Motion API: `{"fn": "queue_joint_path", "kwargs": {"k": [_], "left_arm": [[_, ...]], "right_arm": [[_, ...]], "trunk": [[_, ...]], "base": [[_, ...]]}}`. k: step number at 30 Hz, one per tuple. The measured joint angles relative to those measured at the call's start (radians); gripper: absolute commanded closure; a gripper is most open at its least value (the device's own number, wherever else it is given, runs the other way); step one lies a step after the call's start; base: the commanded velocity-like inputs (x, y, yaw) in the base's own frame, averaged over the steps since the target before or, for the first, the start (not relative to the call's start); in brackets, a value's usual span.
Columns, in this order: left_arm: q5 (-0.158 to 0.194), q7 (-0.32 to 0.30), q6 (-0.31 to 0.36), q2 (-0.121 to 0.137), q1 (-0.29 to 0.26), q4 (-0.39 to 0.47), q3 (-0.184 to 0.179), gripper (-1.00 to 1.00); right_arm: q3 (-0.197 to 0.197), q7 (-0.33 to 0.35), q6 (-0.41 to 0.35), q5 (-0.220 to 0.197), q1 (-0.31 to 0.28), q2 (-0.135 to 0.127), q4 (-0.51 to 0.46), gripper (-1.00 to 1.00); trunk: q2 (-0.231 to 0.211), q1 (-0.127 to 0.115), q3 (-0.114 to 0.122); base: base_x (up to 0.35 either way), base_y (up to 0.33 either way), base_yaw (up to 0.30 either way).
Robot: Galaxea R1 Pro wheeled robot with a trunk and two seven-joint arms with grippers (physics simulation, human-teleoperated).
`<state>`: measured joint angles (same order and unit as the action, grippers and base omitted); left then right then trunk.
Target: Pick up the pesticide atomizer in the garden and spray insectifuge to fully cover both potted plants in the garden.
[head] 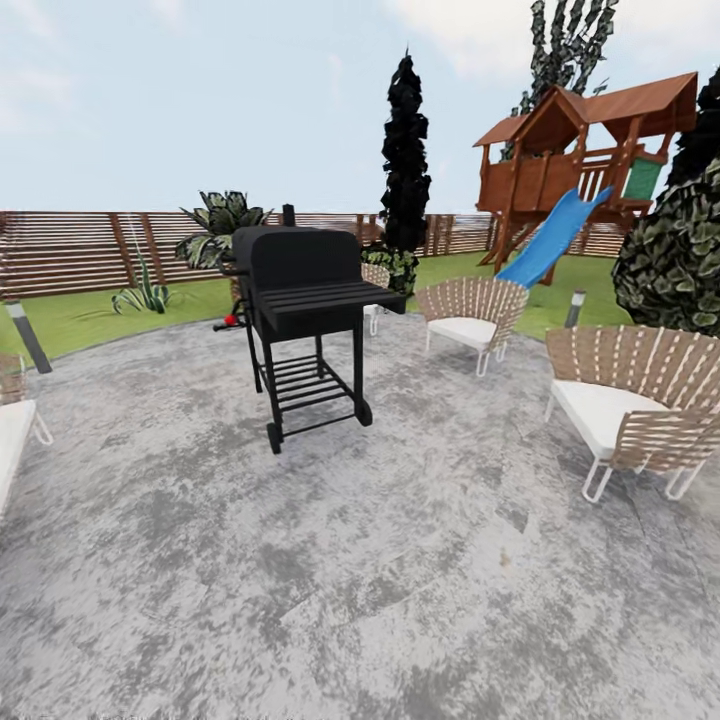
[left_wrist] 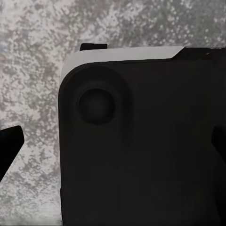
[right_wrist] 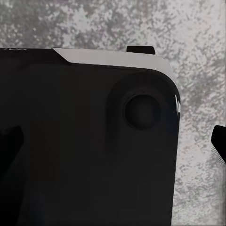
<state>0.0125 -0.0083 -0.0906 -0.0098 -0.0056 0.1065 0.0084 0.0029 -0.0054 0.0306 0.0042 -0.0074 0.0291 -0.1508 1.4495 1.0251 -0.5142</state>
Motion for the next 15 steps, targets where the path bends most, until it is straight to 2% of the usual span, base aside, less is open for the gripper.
{"fn": "queue_joint_path", "kwargs": {"k": [15], "left_arm": [[0.0, 0.0, 0.0, 0.0, 0.0, 0.0, 0.0, -1.0]], "right_arm": [[0.0, 0.0, 0.0, 0.0, 0.0, 0.0, 0.001, -1.0]], "trunk": [[0.0, 0.0, 0.0]], "base": [[0.0, 0.0, 0.284]]}}
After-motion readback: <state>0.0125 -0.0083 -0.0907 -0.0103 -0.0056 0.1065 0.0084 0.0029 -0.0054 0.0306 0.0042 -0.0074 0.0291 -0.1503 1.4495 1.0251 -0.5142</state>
